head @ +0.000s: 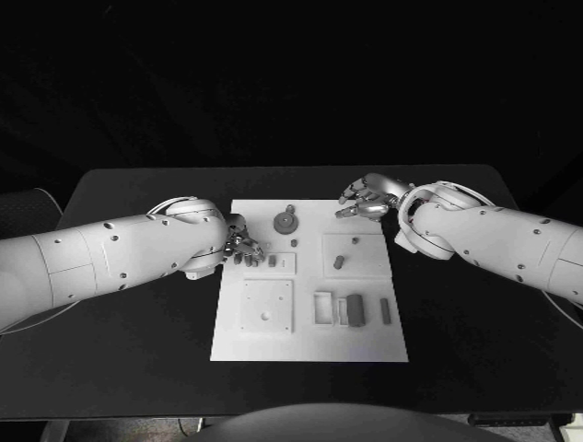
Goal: Assemble the parts on the task board
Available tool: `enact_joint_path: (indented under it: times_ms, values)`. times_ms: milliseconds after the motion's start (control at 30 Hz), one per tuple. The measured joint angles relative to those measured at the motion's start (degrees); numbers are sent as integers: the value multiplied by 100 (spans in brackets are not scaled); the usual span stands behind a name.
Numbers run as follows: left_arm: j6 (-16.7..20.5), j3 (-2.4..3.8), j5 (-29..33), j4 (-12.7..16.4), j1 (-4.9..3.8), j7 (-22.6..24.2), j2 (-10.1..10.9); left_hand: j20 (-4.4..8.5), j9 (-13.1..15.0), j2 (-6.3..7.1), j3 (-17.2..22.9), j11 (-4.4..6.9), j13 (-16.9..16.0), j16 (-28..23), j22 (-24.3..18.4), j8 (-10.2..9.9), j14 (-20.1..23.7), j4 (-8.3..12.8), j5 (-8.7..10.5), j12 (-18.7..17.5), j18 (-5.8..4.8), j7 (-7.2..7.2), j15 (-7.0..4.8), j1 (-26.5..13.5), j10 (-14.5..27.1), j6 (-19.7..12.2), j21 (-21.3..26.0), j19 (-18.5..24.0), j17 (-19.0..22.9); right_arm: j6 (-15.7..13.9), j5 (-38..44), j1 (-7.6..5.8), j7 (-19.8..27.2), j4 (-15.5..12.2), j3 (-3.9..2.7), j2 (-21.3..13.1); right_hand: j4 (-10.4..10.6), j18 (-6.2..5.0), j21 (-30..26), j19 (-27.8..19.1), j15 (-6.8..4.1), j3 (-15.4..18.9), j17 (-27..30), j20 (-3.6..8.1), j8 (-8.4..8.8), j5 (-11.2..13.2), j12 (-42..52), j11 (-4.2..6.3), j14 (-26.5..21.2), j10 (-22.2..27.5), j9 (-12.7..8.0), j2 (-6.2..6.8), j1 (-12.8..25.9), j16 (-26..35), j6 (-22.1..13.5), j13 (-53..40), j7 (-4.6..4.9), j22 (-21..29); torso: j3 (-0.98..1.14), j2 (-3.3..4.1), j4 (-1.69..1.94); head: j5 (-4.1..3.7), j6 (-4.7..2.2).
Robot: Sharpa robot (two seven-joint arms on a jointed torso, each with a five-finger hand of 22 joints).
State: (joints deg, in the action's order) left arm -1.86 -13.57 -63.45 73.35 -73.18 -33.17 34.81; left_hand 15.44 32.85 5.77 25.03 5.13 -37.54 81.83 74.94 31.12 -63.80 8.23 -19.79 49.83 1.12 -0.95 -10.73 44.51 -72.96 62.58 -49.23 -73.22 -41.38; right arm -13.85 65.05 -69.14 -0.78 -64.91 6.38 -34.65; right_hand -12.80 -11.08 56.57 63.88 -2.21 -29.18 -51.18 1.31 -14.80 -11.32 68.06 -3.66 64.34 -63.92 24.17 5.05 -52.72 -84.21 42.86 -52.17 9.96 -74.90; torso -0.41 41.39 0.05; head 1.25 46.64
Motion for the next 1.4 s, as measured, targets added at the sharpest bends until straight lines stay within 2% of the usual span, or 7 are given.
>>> enact_joint_path:
  times_ms: [300, 400, 500, 667, 900, 1133, 1400]
  values:
    - [72, 2, 30, 29, 2, 38, 87, 0, -25, 1, -177, 0, 11, 0, -1, 23, 0, -26, 67, 13, 0, 0, 3, -215, 1, -1, 0, 2, 7, -1, 0, 0, 2, -2, 0, -5, 0, 0, 0, -1, 0, 0, 0, -1, 0, 0, 0, 0, 0, 0, 1, 0, 0, 0, 1, -1, -2, 0, 0, 0, 0, -4, -21]
    - [141, 4, 123, 37, 1, 62, 120, 11, -58, 49, -288, -18, 26, 0, -1, 23, 27, 3, 653, 13, 1, 27, -21, -273, 64, -79, 57, 58, 33, -1, 0, 0, 2, -1, 0, -10, 0, 0, 0, -1, 0, 0, 0, -1, 0, 0, 0, 0, 0, 0, 1, 0, 0, 0, 2, 0, -3, 0, 0, 0, 0, -5, -29]
    - [246, 21, 314, 55, 0, 113, 163, 2, -94, 92, -292, -50, 33, -1, -1, -17, 66, 8, 839, 13, 2, 24, 0, -316, 112, -103, 89, 86, 53, -2, 0, 0, 4, -1, 0, -16, 0, 0, 0, -2, 0, 0, 0, -2, 0, 0, 0, 0, 0, 0, 1, 0, 0, 0, 2, -1, -4, 0, 0, 0, 1, -10, -42]
    - [461, 82, 606, 98, -3, 256, 241, -25, -138, 92, -309, -102, 47, -69, -2, -74, 151, -9, 853, 1, 3, -23, 63, -316, 231, -258, 176, 198, 91, -3, 0, 0, 7, 1, 0, -23, 0, 0, 0, 9, 0, 0, 0, 8, 0, 0, 0, 0, 0, 0, 1, 0, 0, 0, -5, -1, -13, 0, 0, 0, 1, -15, -62]
    - [820, 268, 970, 140, -9, 594, 341, -268, -240, -26, -262, -410, 205, -493, -134, -335, 549, 204, 643, -340, 2, -307, 377, -197, 757, -988, 624, 604, 359, -9, 0, 0, 13, 2, 0, -45, 0, 0, 0, 0, 0, 0, 0, 25, 0, 0, 0, 0, 0, 0, 1, 0, 0, 0, 16, 4, 1, 0, 3, -1, 2, -24, -106]
    - [1130, 328, 1448, 66, -106, 1512, 378, -604, -284, -267, 60, -738, 568, -1048, -447, -410, 1095, 781, 585, -933, 2, -710, 701, 715, 1310, -1589, 1247, 1142, 675, -30, -8, 0, 25, 14, 0, -66, 0, 0, 0, 0, 0, 0, 0, 24, 0, 0, 0, 0, 0, 0, 1, 0, 0, 0, 23, 4, -4, 0, 2, -1, 3, -36, -158]
    - [1575, 333, 1556, -228, -176, 2821, 157, -623, -548, -60, 121, -784, 611, -663, -289, -579, 818, 839, 766, -792, 4, -764, 749, 1902, 1481, -2113, 1013, 744, 479, -85, -84, 0, 61, 116, 0, -52, 0, 0, 0, -1, 0, 0, 0, 22, 0, 0, 0, 0, 0, 0, 1, 0, 0, 0, 27, 4, -8, 0, 0, -2, 3, -44, -245]
